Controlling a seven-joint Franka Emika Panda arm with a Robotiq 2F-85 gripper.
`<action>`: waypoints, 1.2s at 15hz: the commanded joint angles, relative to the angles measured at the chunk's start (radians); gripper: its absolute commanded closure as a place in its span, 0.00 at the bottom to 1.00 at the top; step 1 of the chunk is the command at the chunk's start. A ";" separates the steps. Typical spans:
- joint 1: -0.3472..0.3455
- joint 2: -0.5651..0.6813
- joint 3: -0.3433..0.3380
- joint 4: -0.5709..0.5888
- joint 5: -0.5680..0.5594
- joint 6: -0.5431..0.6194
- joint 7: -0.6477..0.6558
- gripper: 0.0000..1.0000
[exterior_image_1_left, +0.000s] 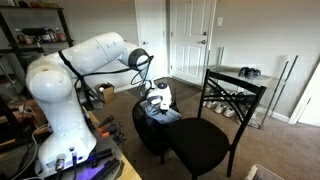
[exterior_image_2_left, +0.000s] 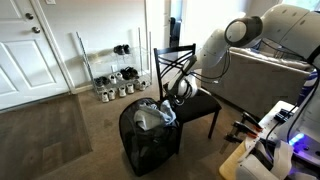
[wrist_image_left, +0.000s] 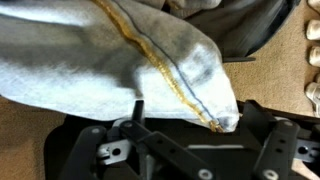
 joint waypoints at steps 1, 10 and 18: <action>-0.011 0.029 0.033 0.075 0.008 -0.052 -0.008 0.00; -0.010 0.094 0.008 0.142 0.016 -0.131 -0.004 0.26; -0.024 0.103 0.009 0.136 0.025 -0.105 -0.006 0.80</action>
